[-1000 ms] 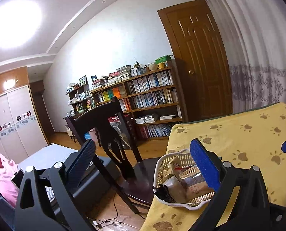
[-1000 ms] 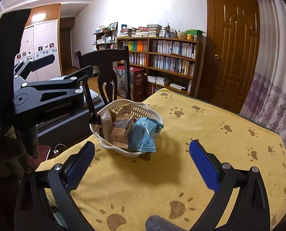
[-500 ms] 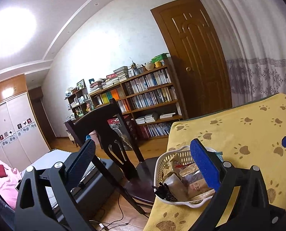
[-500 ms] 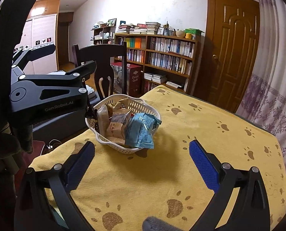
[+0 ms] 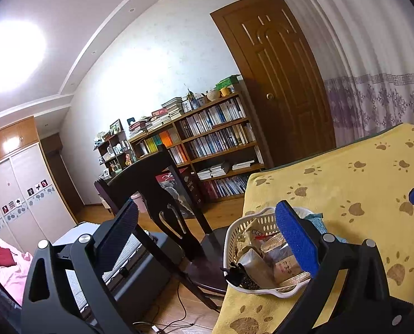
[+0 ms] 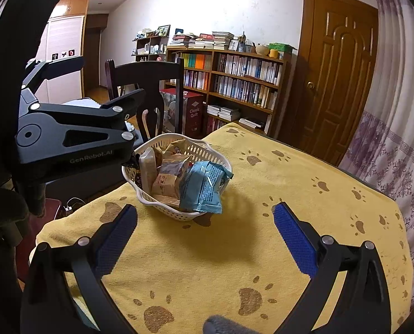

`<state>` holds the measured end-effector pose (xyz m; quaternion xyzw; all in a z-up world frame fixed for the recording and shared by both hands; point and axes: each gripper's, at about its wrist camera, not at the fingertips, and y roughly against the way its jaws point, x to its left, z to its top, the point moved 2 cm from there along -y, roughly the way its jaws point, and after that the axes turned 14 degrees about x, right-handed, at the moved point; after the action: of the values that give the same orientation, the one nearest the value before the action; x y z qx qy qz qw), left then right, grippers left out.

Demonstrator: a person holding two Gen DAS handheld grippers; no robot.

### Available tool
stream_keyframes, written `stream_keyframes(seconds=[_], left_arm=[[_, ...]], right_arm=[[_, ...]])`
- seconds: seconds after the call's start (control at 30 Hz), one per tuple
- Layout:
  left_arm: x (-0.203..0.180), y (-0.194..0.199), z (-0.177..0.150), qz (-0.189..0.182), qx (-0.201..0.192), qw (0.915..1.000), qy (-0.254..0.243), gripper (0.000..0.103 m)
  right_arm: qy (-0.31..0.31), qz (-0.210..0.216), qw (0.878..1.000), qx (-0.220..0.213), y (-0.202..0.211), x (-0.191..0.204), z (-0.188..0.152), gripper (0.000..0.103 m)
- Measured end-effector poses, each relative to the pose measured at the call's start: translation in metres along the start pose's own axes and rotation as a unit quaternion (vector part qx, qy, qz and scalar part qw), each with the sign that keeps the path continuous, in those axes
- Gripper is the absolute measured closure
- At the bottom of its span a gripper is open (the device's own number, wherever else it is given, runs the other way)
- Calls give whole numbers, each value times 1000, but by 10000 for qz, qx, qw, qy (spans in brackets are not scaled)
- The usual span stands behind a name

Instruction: Organize snacks

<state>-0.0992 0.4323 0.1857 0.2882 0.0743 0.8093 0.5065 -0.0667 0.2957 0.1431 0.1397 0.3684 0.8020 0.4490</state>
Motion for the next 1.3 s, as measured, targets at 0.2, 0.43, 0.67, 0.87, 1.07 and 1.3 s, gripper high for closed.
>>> stream_keyframes(seconds=[0.2, 0.43, 0.67, 0.87, 1.07, 1.3], left_arm=[[-3, -1, 1, 28, 8, 10000, -87, 3], [-7, -1, 0, 56, 7, 9998, -191, 3], [-9, -2, 0, 71, 5, 9996, -259, 3], [-9, -3, -1, 82, 24, 9996, -281, 3], [-9, -6, -2, 99, 37, 9995, -310, 3], [-10, -5, -2, 99, 38, 9995, -312, 3]], right_arm=[[38, -26, 10000, 5, -1, 1, 0, 5], [41, -29, 10000, 6, -1, 2, 0, 5], [68, -16, 10000, 32, -3, 2, -2, 5], [97, -69, 9999, 17, -4, 1, -3, 5], [178, -129, 9998, -33, -4, 3, -5, 5], [159, -175, 9997, 35, -6, 3, -4, 5]])
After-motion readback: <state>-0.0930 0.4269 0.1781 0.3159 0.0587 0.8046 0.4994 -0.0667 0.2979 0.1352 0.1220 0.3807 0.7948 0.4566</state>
